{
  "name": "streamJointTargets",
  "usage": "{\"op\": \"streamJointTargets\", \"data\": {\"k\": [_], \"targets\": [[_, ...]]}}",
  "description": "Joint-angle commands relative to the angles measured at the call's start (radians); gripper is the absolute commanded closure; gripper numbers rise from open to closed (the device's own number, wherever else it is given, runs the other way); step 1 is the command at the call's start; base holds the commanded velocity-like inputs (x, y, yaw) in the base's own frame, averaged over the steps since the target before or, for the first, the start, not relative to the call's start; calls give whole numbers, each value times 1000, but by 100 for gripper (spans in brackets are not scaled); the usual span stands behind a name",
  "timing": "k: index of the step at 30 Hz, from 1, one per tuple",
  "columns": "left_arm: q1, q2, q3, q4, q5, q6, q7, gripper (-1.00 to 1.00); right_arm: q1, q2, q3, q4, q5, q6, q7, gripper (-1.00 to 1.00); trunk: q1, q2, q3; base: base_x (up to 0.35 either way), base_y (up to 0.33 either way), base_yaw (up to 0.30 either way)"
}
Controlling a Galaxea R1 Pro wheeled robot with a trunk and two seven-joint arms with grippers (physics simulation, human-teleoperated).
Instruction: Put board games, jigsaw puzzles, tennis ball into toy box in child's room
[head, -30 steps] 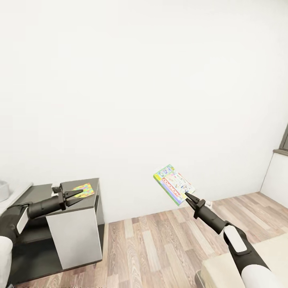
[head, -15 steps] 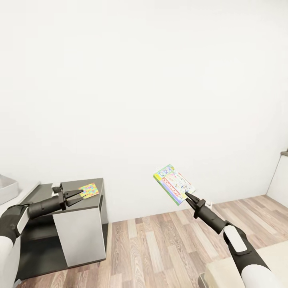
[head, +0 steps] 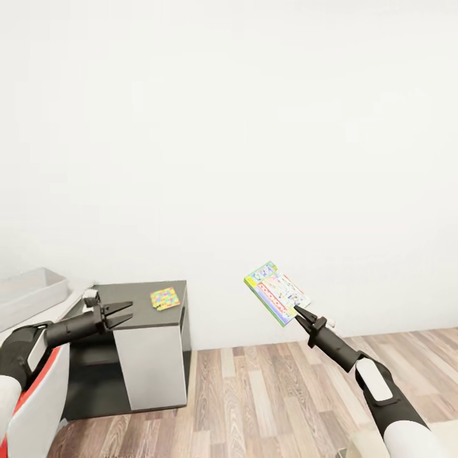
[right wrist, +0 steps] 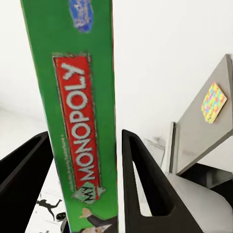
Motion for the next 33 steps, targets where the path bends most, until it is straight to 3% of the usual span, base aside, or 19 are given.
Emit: {"op": "streamJointTargets", "data": {"k": [1, 12, 24, 33], "targets": [[0, -1, 1, 0, 0, 10, -3, -100, 0, 0, -2, 0, -4, 7, 2, 100, 0, -1, 0, 0, 0, 290], [0, -2, 1, 0, 1, 10, -5, -100, 0, -1, -2, 0, -4, 7, 2, 100, 0, -1, 0, 0, -8, 291], [0, -1, 1, -1, 1, 10, -4, -100, 0, 1, -1, 0, -4, 3, -4, 100, 0, -1, 0, 0, -148, 288], [0, -1, 1, 0, 1, 10, -4, -100, 0, 1, 1, 2, -4, -58, -8, 100, 0, -1, 0, 0, -8, 62]]}}
